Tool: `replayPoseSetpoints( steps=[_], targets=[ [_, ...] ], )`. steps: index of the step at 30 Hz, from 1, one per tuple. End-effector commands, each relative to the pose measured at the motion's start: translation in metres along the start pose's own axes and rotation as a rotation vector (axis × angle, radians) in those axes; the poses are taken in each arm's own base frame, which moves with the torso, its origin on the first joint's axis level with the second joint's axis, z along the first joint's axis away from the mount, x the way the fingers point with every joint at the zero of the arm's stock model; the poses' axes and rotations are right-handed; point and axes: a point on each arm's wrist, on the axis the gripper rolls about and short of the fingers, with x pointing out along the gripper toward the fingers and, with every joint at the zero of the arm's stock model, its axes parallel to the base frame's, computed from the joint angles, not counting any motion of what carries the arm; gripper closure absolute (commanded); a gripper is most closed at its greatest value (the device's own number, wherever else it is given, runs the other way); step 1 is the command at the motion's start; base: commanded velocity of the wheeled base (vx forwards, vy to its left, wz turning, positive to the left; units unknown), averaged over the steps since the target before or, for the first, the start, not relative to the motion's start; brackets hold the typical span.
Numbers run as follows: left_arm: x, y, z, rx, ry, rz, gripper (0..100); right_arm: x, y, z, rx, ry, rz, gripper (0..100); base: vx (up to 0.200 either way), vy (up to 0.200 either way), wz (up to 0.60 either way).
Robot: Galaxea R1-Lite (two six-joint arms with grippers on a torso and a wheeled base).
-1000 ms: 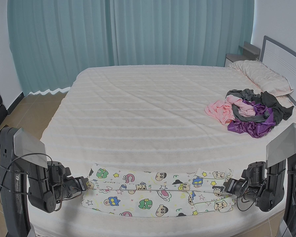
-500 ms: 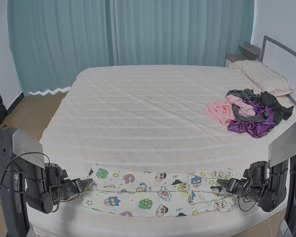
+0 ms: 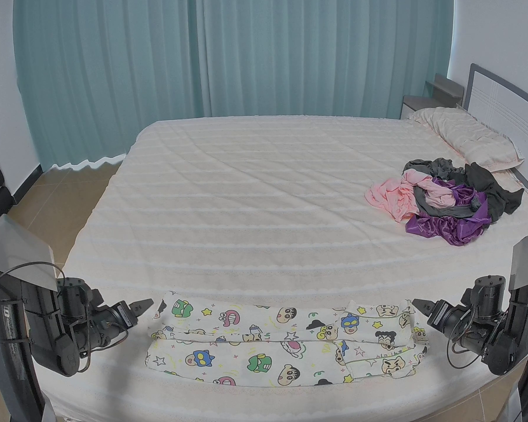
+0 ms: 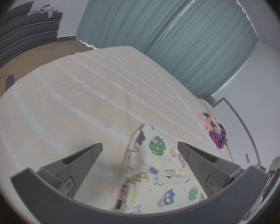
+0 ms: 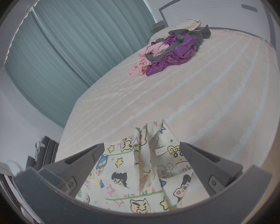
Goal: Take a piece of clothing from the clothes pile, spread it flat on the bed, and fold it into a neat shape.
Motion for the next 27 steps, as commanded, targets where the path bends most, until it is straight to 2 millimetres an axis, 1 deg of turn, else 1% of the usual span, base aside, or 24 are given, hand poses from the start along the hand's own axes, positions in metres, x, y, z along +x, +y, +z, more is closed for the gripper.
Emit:
replayPoseSetpoints(
  steps=[1, 2, 4, 6, 10, 12, 16, 21, 23, 27],
  targets=[
    [0.015, -0.019, -0.016, 0.044, 0.074, 0.005, 0, -0.018, 0.009, 0.008, 0.044, -0.059, 0.047, 0, 0.000, 0.000, 0.00],
    [0.029, -0.023, -0.024, 0.053, 0.133, 0.032, 0, -0.019, 0.010, 0.009, 0.045, -0.060, 0.058, 0, 0.000, 0.000, 0.00],
    [0.038, -0.024, -0.032, 0.065, 0.182, 0.061, 0, -0.019, 0.011, 0.008, 0.046, -0.056, 0.061, 0, 0.000, 0.000, 0.00],
    [0.045, -0.024, -0.036, 0.076, 0.185, 0.081, 0, -0.019, 0.011, 0.007, 0.042, -0.049, 0.065, 0, 0.000, 0.000, 0.00],
    [0.048, -0.024, -0.036, 0.108, 0.180, 0.090, 0, -0.019, 0.017, 0.003, 0.031, -0.036, 0.086, 0, 0.000, 0.000, 0.00],
    [0.050, -0.022, -0.038, 0.152, 0.189, 0.091, 0, -0.020, 0.022, -0.001, 0.028, -0.024, 0.105, 0, 0.000, 0.000, 0.00],
    [0.051, -0.024, -0.038, 0.159, 0.188, 0.084, 0, -0.020, 0.022, -0.001, 0.030, -0.022, 0.104, 0, 0.000, 0.000, 0.00],
    [0.051, -0.030, -0.048, 0.202, 0.228, 0.075, 0, -0.021, 0.021, 0.001, 0.035, -0.035, 0.102, 0, 0.000, 0.000, 0.00],
    [0.051, -0.029, -0.051, 0.255, 0.245, 0.115, 0, -0.022, 0.022, 0.002, 0.036, -0.040, 0.106, 0, 0.000, 0.000, 0.00],
    [0.053, -0.031, -0.052, 0.275, 0.254, 0.128, 0, -0.022, 0.022, 0.003, 0.036, -0.042, 0.108, 0, 0.000, 0.000, 0.00]
  ],
)
